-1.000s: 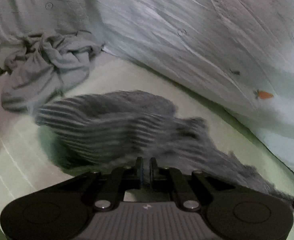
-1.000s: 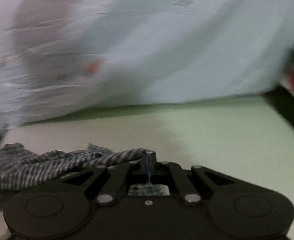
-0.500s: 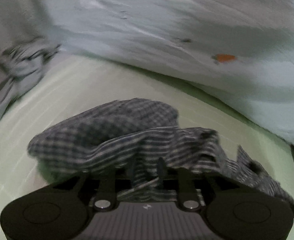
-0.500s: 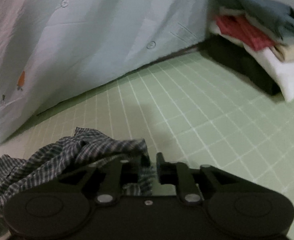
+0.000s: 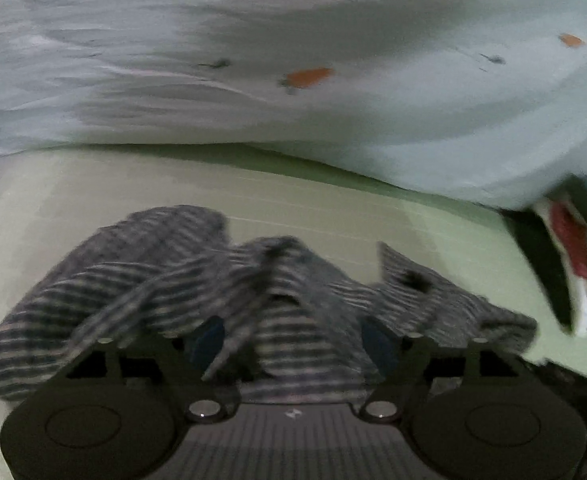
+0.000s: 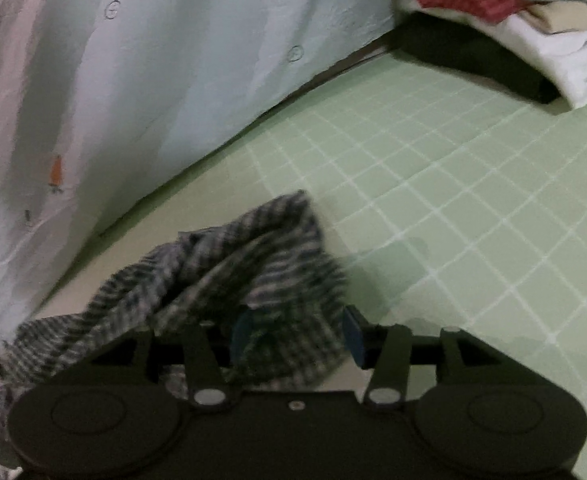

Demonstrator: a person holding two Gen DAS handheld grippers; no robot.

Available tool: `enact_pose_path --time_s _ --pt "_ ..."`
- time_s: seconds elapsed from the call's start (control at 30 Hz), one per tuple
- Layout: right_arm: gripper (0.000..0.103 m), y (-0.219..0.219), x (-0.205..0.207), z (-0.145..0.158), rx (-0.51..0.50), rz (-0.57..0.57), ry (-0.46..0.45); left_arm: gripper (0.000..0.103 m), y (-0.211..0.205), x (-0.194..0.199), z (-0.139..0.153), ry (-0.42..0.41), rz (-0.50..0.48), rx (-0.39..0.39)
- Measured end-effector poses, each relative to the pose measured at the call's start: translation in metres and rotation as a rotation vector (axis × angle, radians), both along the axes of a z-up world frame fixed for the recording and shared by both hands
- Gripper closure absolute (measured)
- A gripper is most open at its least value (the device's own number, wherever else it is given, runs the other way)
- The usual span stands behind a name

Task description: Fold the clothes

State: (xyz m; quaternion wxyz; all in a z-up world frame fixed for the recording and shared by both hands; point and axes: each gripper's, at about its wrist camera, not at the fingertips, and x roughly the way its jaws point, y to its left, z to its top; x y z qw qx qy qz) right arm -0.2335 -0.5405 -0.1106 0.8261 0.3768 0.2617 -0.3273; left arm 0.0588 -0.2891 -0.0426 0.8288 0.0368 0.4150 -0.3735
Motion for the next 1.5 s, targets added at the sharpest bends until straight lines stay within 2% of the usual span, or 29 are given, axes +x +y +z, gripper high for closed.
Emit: enact_pose_path --time_s 0.17,0.27,0.33,0.37,0.4,0.43,0.47,0.5,0.63,0.8,0.9,1.0,1.07,1.13,1.23,1.3,1.33,1.4,1.43,1.5 --pt "0.04 -0.002 0.017 -0.007 0.069 0.036 -0.009 0.017 -0.029 -0.022 -0.008 0.008 -0.142 0.046" --pt "0.039 0.001 0.024 -0.008 0.06 0.058 0.007 0.017 -0.043 -0.026 -0.022 -0.004 -0.154 0.102" --pt "0.041 0.0 0.024 -0.009 0.066 0.058 0.004 0.02 -0.051 -0.027 -0.031 -0.016 -0.141 0.15" --pt "0.051 -0.001 0.024 -0.01 0.068 0.056 0.005 0.029 -0.055 -0.027 -0.035 -0.021 -0.135 0.173" --pt "0.058 -0.001 0.024 -0.011 0.066 0.053 0.009 0.045 -0.058 -0.025 -0.038 -0.02 -0.126 0.19" --pt "0.074 -0.002 0.023 -0.012 0.063 0.048 0.014 0.055 -0.059 -0.022 -0.04 -0.007 -0.11 0.199" --pt "0.082 -0.002 0.021 -0.012 0.06 0.038 0.012 0.081 -0.06 -0.018 -0.042 0.009 -0.092 0.205" --pt "0.085 -0.003 0.019 -0.012 0.057 0.026 0.007 0.101 -0.06 -0.013 -0.044 0.02 -0.071 0.21" --pt "0.103 -0.002 0.007 0.007 -0.038 -0.041 -0.002 0.101 -0.047 -0.002 -0.027 -0.01 0.022 0.157" --pt "0.103 -0.006 -0.011 0.064 -0.296 -0.101 -0.01 0.102 -0.024 0.01 0.017 -0.069 0.134 0.066" --pt "0.103 -0.021 -0.014 0.087 -0.31 -0.04 -0.057 0.103 -0.012 0.019 0.042 -0.099 0.196 0.007" --pt "0.095 -0.02 -0.002 0.082 -0.298 -0.01 -0.021 0.103 -0.003 0.035 0.056 -0.152 0.269 -0.003" --pt "0.063 -0.016 0.006 0.065 -0.23 -0.023 -0.005 0.103 0.005 0.044 0.06 -0.145 0.304 -0.019" --pt "0.057 -0.011 0.007 0.046 -0.149 -0.064 0.001 0.103 0.011 0.046 0.062 -0.119 0.304 -0.031" --pt "0.056 -0.007 0.009 0.027 -0.09 -0.089 0.044 0.097 0.019 0.033 0.061 -0.097 0.253 -0.021" --pt "0.051 -0.006 0.007 0.022 -0.067 -0.099 0.047 0.075 0.016 0.026 0.054 -0.078 0.207 -0.001" --pt "0.047 -0.005 0.005 0.021 -0.06 -0.104 0.044 0.071 0.015 0.023 0.05 -0.069 0.186 0.006" --pt "0.043 -0.003 0.005 0.02 -0.058 -0.106 0.047 0.054 0.014 0.015 0.043 -0.053 0.149 0.017" --pt "0.04 -0.001 0.006 0.02 -0.057 -0.104 0.052 0.049 0.01 0.012 0.04 -0.043 0.126 0.019" --pt "0.037 0.002 0.009 0.018 -0.043 -0.097 0.057 0.028 0.002 0.007 0.036 -0.029 0.078 0.024"
